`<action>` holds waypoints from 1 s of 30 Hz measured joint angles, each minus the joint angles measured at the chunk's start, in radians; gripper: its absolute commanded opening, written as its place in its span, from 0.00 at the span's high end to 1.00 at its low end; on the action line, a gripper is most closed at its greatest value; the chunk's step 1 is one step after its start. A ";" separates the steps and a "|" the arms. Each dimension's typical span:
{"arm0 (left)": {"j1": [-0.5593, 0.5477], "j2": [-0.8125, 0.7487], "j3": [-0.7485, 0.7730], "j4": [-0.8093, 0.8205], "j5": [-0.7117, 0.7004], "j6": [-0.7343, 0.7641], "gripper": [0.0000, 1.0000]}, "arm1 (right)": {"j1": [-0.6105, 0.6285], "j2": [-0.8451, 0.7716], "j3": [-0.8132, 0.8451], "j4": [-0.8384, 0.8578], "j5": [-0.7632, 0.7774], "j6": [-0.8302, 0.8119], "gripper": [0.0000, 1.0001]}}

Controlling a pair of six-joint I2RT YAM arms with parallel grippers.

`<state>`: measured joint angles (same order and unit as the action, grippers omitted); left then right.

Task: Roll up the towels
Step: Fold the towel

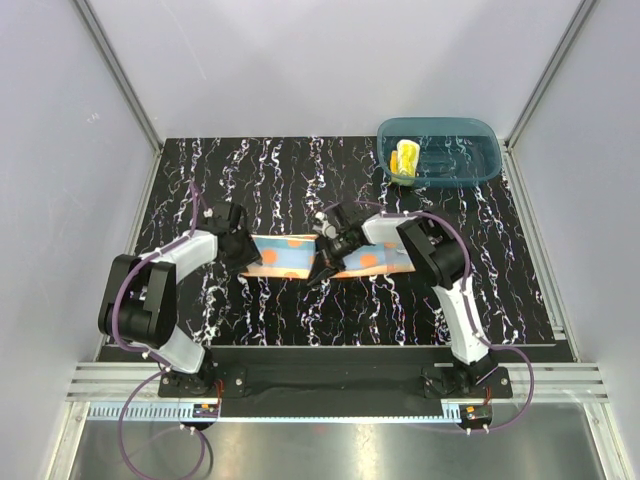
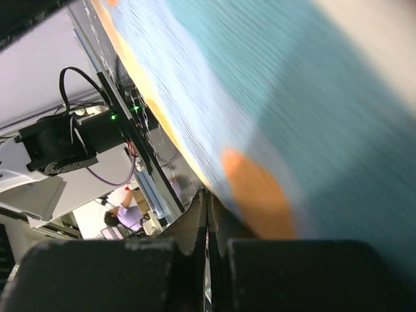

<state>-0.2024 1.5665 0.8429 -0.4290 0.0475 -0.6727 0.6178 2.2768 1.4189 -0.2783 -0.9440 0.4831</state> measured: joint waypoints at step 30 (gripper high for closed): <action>0.053 0.006 0.015 -0.040 -0.077 0.010 0.51 | -0.511 -0.365 -0.402 -0.241 0.275 -0.033 1.00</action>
<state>-0.1493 1.5726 0.8581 -0.4694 -0.0292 -0.6628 0.1066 1.9118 1.0168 -0.5194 -0.6685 0.4503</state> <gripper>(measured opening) 0.491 0.009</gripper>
